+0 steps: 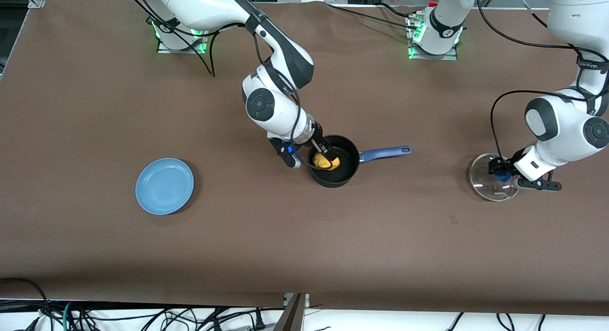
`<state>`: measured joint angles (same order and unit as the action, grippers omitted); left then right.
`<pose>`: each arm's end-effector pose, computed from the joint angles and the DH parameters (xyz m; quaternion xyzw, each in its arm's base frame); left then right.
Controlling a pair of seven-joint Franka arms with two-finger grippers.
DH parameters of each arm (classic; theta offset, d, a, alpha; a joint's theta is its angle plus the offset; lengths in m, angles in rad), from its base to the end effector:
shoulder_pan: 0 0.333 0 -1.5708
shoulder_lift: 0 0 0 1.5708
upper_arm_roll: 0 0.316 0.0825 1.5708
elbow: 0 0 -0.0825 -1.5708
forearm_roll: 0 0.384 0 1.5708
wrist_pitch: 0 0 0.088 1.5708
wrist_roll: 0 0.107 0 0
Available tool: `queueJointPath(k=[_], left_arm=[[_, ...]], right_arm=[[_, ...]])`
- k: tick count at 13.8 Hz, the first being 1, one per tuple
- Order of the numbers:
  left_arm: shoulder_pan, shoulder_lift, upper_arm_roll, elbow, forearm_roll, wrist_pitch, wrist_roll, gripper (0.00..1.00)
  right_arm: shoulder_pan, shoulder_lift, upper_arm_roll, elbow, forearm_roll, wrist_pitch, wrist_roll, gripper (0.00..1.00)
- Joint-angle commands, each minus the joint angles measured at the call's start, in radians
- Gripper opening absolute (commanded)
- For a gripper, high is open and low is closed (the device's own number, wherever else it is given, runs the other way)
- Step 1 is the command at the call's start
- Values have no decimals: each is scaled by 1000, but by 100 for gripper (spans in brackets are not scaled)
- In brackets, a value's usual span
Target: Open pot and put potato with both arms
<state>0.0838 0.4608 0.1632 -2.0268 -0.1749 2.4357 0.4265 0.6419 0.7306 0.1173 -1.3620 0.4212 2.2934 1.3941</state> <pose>0.5789 0.1439 0.2168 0.9992 -0.0295 -0.0135 0.0247 0.5557 0.5112 0.3111 -0.8717 0.4335 0.1354 0.1842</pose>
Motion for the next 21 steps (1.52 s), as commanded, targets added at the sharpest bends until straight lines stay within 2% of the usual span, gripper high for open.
queueJointPath(k=[1, 3, 7, 9, 12, 14, 15, 17, 18, 19, 21], left_arm=[[7, -11, -1, 29, -34, -6, 29, 100], [5, -30, -2, 98, -25, -100, 23, 100], [-12, -76, -14, 282, -6, -363, -23, 100], [-16, -112, -75, 362, 92, -482, -134, 100], [-21, -204, -142, 390, 120, -642, -312, 100], [-22, -255, -154, 413, 120, -739, -345, 100], [-22, -267, -154, 445, 121, -795, -345, 100], [-22, -277, -154, 522, 121, -907, -345, 100], [-22, -277, -153, 558, 121, -940, -344, 100], [-22, -277, -154, 589, 124, -966, -345, 100], [-38, -264, -156, 614, 150, -986, -345, 100]], right_arm=[[-42, -66, -22, 1, -60, -113, -48, 100], [-73, -114, -42, -8, -126, -201, -154, 100], [-76, -271, -229, -14, -131, -532, -503, 100], [-74, -365, -333, -44, -131, -662, -723, 100], [-74, -468, -482, -78, -154, -803, -1026, 100], [-74, -517, -537, -97, -211, -850, -1196, 100], [-74, -548, -545, -121, -243, -850, -1228, 100], [-77, -667, -515, -234, -350, -816, -1245, 100], [-111, -730, -460, -296, -396, -787, -1247, 100], [-187, -770, -368, -334, -427, -773, -1247, 100], [-337, -786, -202, -341, -466, -770, -1259, 100]])
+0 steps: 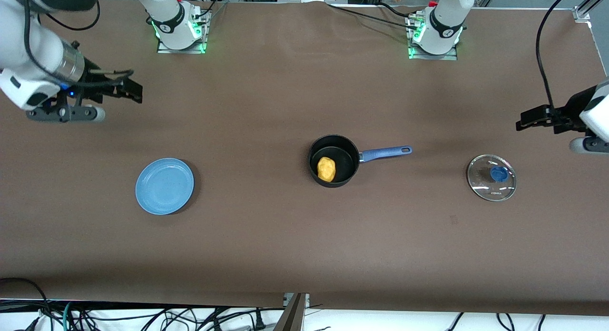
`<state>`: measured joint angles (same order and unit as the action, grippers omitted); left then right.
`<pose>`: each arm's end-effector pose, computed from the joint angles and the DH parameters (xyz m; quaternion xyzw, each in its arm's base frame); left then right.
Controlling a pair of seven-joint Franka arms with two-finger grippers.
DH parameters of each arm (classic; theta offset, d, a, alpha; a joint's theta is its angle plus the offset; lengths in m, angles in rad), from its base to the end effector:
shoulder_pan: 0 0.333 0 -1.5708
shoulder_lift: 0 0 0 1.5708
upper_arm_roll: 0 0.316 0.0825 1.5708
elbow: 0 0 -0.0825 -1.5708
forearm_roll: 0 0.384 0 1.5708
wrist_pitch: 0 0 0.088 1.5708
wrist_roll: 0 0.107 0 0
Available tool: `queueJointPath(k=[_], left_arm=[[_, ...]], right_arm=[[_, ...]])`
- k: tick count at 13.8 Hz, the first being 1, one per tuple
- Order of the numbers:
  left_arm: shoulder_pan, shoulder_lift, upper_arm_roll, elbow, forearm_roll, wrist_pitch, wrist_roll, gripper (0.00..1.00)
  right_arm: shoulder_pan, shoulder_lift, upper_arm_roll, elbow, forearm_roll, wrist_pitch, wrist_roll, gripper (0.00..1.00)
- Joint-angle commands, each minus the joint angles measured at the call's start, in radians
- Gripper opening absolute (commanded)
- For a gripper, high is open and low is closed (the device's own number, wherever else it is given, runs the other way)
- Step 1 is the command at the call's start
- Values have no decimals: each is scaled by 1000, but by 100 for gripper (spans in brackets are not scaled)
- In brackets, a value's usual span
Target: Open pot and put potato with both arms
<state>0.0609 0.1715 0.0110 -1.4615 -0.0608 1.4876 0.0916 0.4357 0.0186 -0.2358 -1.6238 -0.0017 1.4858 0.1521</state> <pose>0.5942 0.0353 0.5703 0.9969 -0.0102 -0.0700 0.0353 0.5363 0.1096 0.5831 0.9967 0.0237 -0.0762 0.0166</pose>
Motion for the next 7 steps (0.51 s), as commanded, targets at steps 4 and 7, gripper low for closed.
queueJointPath(k=[4, 7], left_arm=[[-24, 26, -2, 50, 36, -38, -12, 100], [-36, 39, -3, 70, 38, -40, -13, 100]], right_arm=[[-244, -62, 221, -71, -43, 67, -151, 100], [-241, -49, 200, -51, -18, 82, -160, 100]])
